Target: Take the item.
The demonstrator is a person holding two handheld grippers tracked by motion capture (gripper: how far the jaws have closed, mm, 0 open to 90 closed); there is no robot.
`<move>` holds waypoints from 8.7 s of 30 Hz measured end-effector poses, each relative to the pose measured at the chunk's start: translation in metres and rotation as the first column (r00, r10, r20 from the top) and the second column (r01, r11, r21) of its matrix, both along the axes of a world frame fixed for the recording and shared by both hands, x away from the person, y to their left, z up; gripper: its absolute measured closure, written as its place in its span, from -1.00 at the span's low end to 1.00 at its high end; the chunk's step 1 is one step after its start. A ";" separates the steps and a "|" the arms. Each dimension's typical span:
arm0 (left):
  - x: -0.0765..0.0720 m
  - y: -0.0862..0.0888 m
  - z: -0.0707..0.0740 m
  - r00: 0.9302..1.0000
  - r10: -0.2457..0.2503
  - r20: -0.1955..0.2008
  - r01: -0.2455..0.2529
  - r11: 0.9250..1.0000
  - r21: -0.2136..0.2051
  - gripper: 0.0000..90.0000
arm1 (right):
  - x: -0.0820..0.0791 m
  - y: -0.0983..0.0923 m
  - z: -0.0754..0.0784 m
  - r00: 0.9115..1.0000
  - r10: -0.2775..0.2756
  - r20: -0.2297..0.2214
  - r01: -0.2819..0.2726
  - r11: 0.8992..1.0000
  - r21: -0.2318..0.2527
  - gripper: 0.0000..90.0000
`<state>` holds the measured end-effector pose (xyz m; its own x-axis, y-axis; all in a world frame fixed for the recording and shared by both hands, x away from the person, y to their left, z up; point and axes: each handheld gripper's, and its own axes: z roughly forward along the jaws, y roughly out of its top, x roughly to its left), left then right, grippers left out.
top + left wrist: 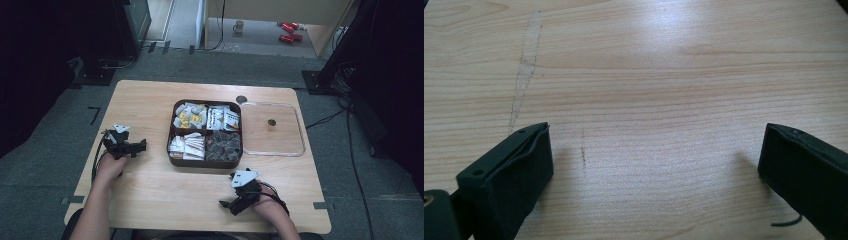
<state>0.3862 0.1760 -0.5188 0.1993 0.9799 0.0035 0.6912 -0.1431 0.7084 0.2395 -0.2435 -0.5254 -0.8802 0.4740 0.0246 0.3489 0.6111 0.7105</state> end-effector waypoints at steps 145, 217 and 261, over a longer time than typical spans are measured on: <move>0.015 -0.105 0.083 0.775 -0.632 -0.005 0.625 0.767 -0.149 0.31 | 0.001 0.001 0.000 1.000 0.002 -0.001 -0.002 1.000 0.001 -1.00; 0.039 -0.148 0.055 0.693 -0.702 -0.166 0.714 0.700 0.022 0.94 | -0.002 0.000 0.000 1.000 -0.024 -0.001 0.024 1.000 0.000 -1.00; 0.022 -0.082 0.098 0.771 -0.637 -0.003 0.636 0.769 -0.063 0.94 | -0.001 0.001 0.000 1.000 -0.015 -0.001 0.015 1.000 0.000 -1.00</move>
